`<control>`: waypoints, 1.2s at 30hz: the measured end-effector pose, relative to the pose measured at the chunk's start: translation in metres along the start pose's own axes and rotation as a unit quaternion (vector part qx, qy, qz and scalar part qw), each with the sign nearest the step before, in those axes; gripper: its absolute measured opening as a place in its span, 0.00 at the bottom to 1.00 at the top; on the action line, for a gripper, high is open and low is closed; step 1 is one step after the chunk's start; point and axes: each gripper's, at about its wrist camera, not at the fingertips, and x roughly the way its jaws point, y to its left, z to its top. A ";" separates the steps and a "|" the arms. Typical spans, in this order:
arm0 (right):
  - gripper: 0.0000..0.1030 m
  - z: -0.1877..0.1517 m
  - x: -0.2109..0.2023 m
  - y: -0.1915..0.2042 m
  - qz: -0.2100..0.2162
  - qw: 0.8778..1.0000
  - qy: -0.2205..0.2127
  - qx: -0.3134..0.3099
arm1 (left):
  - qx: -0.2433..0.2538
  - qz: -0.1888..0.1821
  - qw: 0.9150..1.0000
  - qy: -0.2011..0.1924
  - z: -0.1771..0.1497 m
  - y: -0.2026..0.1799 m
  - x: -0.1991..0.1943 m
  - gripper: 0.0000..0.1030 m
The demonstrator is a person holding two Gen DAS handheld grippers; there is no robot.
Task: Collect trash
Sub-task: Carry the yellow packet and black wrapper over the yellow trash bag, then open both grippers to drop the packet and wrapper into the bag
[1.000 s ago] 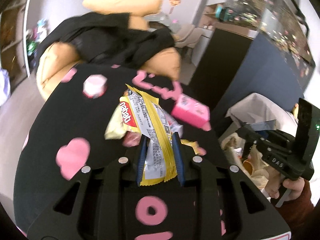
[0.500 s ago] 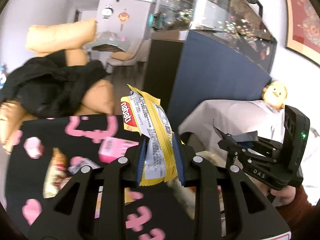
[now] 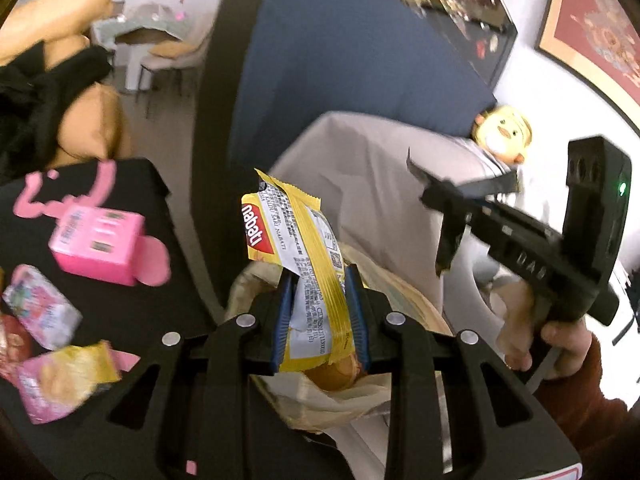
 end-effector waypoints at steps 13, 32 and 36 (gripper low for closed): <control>0.21 -0.013 -0.009 -0.038 -0.032 0.999 0.010 0.027 | -0.015 -0.034 0.996 0.078 -0.024 -0.016 0.060 0.24; 0.21 -0.048 0.036 -0.005 0.023 0.998 0.055 0.017 | -0.088 0.023 0.995 0.049 -0.024 0.036 0.049 0.52; 0.21 -0.082 0.081 0.005 0.031 0.993 0.109 0.040 | -0.112 0.042 0.993 0.024 -0.031 0.058 0.017 0.53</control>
